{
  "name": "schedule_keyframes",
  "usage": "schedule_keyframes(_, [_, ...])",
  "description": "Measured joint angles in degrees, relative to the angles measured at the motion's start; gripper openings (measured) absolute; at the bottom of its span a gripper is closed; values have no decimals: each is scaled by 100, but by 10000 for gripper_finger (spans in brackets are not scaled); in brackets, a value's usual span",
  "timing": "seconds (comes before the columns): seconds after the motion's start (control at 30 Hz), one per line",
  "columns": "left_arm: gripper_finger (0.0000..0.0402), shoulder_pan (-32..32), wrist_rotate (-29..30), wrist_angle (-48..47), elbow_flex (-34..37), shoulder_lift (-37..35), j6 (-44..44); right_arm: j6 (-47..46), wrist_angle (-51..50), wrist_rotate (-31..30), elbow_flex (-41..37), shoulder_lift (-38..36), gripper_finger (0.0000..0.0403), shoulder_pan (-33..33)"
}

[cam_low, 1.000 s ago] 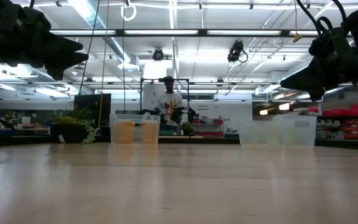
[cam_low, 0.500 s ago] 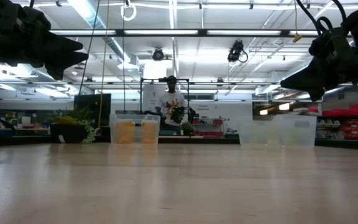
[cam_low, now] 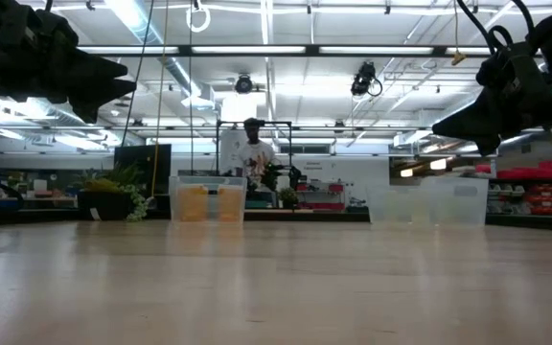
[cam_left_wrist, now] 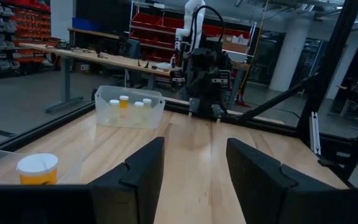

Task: Pick and place medicine bottles into bin by pill shape (circle, oval)
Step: Return to Home Position

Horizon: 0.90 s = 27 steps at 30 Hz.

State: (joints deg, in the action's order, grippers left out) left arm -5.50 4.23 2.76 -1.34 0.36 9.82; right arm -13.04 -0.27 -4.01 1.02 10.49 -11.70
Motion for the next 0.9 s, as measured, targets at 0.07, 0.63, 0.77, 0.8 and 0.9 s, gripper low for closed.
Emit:
schedule_keyframes(0.07, [181,0,0,0,0,0,-2,0,0,0,0,-1,23,0])
schedule_keyframes(0.63, [183,0,0,0,0,0,-1,0,0,0,0,0,23,0])
schedule_keyframes(0.77, [187,0,-1,0,0,0,-1,0,0,0,0,0,23,-1])
schedule_keyframes(0.8, [188,0,0,0,0,0,0,0,0,0,0,0,23,-1])
schedule_keyframes(0.9, [186,0,0,-2,0,0,-1,0,0,0,0,-1,23,0])
